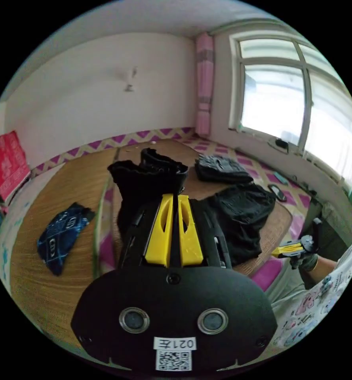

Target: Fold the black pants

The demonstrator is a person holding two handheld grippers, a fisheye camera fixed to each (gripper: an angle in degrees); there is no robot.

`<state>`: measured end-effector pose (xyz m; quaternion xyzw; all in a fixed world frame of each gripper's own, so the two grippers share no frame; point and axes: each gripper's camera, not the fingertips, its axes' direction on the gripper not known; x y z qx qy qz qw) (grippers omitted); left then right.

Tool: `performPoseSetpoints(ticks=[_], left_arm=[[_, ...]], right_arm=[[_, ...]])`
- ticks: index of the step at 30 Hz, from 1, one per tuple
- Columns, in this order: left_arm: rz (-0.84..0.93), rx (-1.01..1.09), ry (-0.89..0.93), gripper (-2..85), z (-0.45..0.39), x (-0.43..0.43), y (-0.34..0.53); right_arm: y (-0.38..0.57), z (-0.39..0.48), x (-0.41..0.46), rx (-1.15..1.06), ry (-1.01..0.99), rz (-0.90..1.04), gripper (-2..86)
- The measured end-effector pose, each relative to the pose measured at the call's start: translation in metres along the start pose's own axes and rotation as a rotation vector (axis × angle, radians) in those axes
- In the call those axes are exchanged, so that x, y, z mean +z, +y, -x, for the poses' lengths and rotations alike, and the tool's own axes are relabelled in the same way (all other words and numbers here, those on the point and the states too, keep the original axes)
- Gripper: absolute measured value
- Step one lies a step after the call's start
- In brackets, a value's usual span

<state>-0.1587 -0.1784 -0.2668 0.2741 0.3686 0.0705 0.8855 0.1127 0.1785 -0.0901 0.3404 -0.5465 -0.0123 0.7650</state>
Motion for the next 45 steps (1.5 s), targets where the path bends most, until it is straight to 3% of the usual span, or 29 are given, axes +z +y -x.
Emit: performPoseSetpoints(ticks=[4, 6, 12, 18, 25, 27, 28, 30, 34, 37, 39, 45], left_arm=[[0.261, 0.020, 0.084, -0.9, -0.102, 0.142, 0.047], [0.306, -0.013, 0.115, -0.9, -0.126, 0.176, 0.072], [0.130, -0.010, 0.093, -0.9, -0.190, 0.168, 0.090], [0.304, 0.070, 0.057, -0.7, -0.259, 0.242, 0.128], [0.300, 0.234, 0.084, 5.9, -0.301, 0.252, 0.161], [0.253, 0.254, 0.195, 7.0, -0.301, 0.243, 0.167], [0.223, 0.223, 0.327, 6.4, -0.294, 0.236, 0.169], [0.166, 0.123, 0.421, 5.8, -0.275, 0.224, 0.174], [0.143, -0.055, 0.249, 4.9, -0.225, 0.208, 0.181], [0.184, -0.114, 0.105, 4.6, -0.187, 0.206, 0.187], [0.194, -0.159, 0.076, 4.3, -0.161, 0.202, 0.195], [0.174, -0.247, 0.066, 1.4, -0.106, 0.168, 0.225]], right_arm=[[0.007, -0.013, -0.029, 0.039, -0.006, -0.011, -1.0], [0.013, -0.023, -0.047, 0.077, -0.010, -0.015, -1.0], [0.026, -0.052, -0.081, 0.162, 0.020, -0.027, -1.0], [0.018, -0.072, -0.093, 0.222, -0.044, -0.052, -1.0], [0.008, -0.083, -0.105, 0.203, -0.038, -0.033, -1.0], [-0.001, -0.092, -0.110, 0.199, -0.028, -0.040, -0.9], [-0.004, -0.094, -0.112, 0.197, -0.026, -0.046, -0.9], [-0.015, -0.104, -0.119, 0.187, -0.009, -0.063, -0.6], [-0.030, -0.144, -0.137, 0.325, 0.115, -0.122, 1.0], [-0.033, -0.215, -0.165, 0.579, 0.121, -0.252, 6.3], [-0.040, -0.273, -0.170, 0.738, 0.101, -0.284, 10.1], [-0.067, -0.360, -0.138, 0.909, 0.128, -0.228, 13.8]])
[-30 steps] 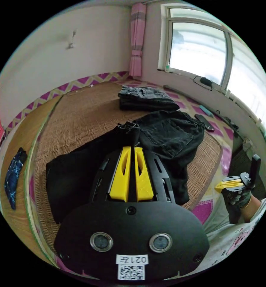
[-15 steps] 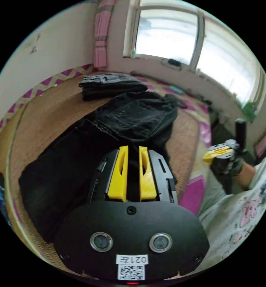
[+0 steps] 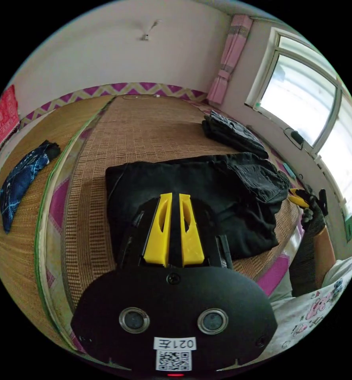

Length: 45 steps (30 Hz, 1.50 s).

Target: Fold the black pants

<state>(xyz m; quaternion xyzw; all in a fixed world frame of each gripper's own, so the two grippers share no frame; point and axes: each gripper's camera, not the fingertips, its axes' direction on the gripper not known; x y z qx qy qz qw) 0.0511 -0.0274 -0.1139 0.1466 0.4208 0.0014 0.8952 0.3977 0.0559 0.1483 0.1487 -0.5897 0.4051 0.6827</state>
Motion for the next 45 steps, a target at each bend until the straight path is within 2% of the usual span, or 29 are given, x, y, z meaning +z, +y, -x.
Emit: performPoseSetpoints(ticks=[7, 9, 13, 19, 22, 24, 29, 31, 33, 35, 37, 41, 43, 45], left_arm=[[-0.033, -0.046, 0.063, -0.6, 0.040, -0.046, 0.029], [-0.051, -0.059, 0.089, -0.8, 0.049, -0.060, 0.033], [-0.092, -0.073, 0.121, -1.0, 0.071, -0.098, 0.043], [-0.155, -0.090, 0.134, -1.0, 0.111, -0.159, 0.061], [-0.189, -0.110, 0.129, -1.0, 0.133, -0.188, 0.073], [-0.203, -0.123, 0.130, -1.0, 0.145, -0.202, 0.079], [-0.222, -0.164, 0.135, -1.0, 0.176, -0.231, 0.094], [-0.219, -0.196, 0.141, -1.0, 0.192, -0.240, 0.101], [-0.210, -0.219, 0.145, -1.0, 0.205, -0.245, 0.107], [-0.198, -0.239, 0.140, -1.0, 0.216, -0.250, 0.113], [-0.179, -0.256, 0.129, -1.0, 0.230, -0.258, 0.121], [-0.175, -0.286, 0.120, -1.0, 0.250, -0.268, 0.127], [-0.186, -0.293, 0.134, -1.0, 0.259, -0.269, 0.121], [-0.193, -0.289, 0.162, -1.0, 0.263, -0.266, 0.111]], right_arm=[[-0.021, -0.044, 0.054, 0.240, -0.166, -0.039, 10.5], [-0.014, -0.067, 0.077, 0.295, -0.290, -0.048, 8.5], [0.008, -0.058, 0.085, 0.241, -0.258, -0.063, 6.2], [0.077, 0.088, 0.076, -0.150, -0.091, -0.152, 5.3], [0.154, 0.210, 0.103, -0.485, 0.046, -0.163, 4.8], [0.233, 0.296, 0.143, -0.735, 0.091, -0.147, 3.6], [0.415, 0.407, 0.266, -1.149, 0.139, -0.071, 1.2], [0.481, 0.421, 0.327, -1.257, 0.163, -0.017, 0.6], [0.562, 0.415, 0.424, -1.378, 0.278, 0.085, 0.1], [0.603, 0.394, 0.486, -1.408, 0.325, 0.199, -0.1], [0.620, 0.385, 0.496, -1.372, 0.304, 0.181, -0.2], [0.644, 0.392, 0.474, -1.344, 0.263, 0.011, -0.1], [0.665, 0.390, 0.489, -1.385, 0.273, 0.020, 0.1], [0.699, 0.371, 0.541, -1.453, 0.358, 0.147, 0.7]])
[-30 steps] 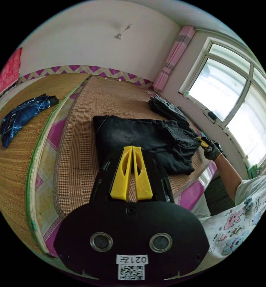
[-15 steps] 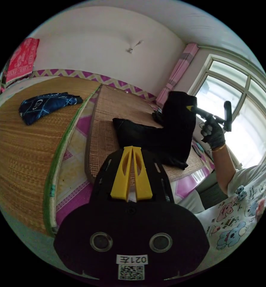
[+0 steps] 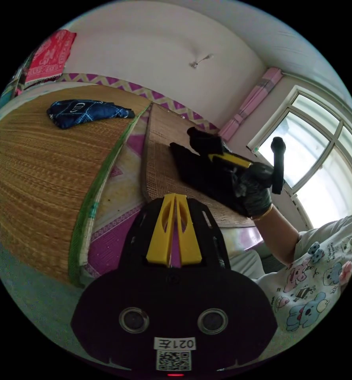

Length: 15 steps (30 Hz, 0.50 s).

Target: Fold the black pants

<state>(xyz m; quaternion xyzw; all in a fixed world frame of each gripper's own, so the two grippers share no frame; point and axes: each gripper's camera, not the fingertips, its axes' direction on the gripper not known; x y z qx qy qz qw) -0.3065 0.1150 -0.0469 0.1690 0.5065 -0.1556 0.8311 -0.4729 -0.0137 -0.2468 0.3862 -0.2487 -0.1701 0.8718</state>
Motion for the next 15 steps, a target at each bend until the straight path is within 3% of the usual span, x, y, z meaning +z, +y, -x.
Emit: performPoseSetpoints(ticks=[4, 6, 9, 13, 15], left_arm=[[-0.009, 0.049, 0.078, -0.9, -0.007, 0.011, -0.031], [-0.014, 0.075, 0.114, -0.9, -0.012, 0.017, -0.046], [-0.012, 0.145, 0.159, -0.7, -0.024, 0.033, -0.076], [0.031, 0.255, 0.142, 0.4, -0.044, 0.076, -0.124], [0.094, 0.262, 0.080, 0.5, -0.043, 0.107, -0.140]], right_arm=[[0.019, 0.011, 0.015, 0.044, -0.072, 0.000, 3.5], [0.026, -0.006, 0.003, 0.033, -0.326, 0.024, 6.2], [0.054, -0.057, -0.019, 0.104, -0.535, -0.017, 6.9], [0.103, -0.132, -0.028, 0.309, -0.352, -0.052, 6.0], [0.134, -0.170, -0.007, 0.413, -0.266, 0.050, 5.6]])
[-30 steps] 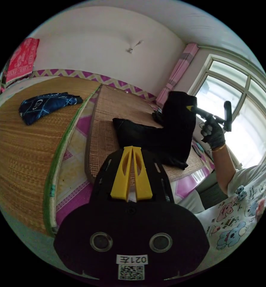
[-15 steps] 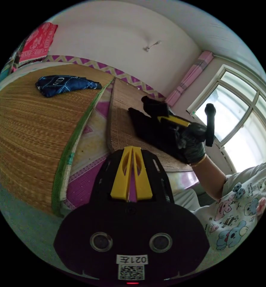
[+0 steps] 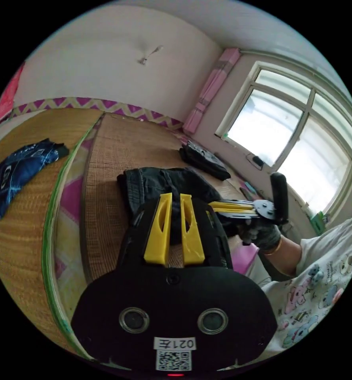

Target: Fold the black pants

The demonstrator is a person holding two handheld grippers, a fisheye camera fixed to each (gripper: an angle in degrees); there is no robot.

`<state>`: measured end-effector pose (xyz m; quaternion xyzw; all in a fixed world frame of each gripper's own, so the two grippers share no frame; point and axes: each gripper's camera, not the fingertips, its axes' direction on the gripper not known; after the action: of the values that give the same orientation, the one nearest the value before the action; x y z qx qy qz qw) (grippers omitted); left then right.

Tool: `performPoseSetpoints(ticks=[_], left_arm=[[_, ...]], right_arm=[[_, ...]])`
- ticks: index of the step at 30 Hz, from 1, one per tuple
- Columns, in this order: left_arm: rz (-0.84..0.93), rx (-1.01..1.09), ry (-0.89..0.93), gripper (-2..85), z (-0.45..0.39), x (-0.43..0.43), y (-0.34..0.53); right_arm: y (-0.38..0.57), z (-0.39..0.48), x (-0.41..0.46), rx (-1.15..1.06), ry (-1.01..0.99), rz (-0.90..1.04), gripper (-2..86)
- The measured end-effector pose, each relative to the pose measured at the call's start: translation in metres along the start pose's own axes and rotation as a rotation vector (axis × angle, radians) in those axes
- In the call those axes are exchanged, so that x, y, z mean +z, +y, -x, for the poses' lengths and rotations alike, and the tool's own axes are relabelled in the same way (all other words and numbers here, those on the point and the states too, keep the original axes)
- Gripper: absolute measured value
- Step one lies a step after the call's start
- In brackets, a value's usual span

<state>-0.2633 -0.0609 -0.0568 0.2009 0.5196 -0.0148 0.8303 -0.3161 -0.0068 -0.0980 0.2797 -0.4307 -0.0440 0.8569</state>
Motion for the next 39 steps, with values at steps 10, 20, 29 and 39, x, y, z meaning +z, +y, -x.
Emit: performPoseSetpoints(ticks=[10, 20, 29, 39], left_arm=[[0.117, -0.166, -0.020, -0.9, 0.084, 0.069, -0.006], [0.116, -0.164, -0.029, -0.9, 0.115, 0.091, -0.025], [-0.095, -0.247, 0.098, 1.9, 0.149, 0.066, -0.038], [-0.010, -0.243, 0.074, 3.7, 0.181, 0.112, -0.049]], right_arm=[[0.038, -0.132, -0.043, 0.185, -0.178, -0.130, 2.5], [0.041, -0.240, -0.089, 0.260, -0.130, 0.023, 5.1], [0.044, -0.345, -0.112, 0.460, -0.386, 0.026, 9.2], [0.016, -0.370, -0.151, 0.258, -0.224, 0.074, 4.0]])
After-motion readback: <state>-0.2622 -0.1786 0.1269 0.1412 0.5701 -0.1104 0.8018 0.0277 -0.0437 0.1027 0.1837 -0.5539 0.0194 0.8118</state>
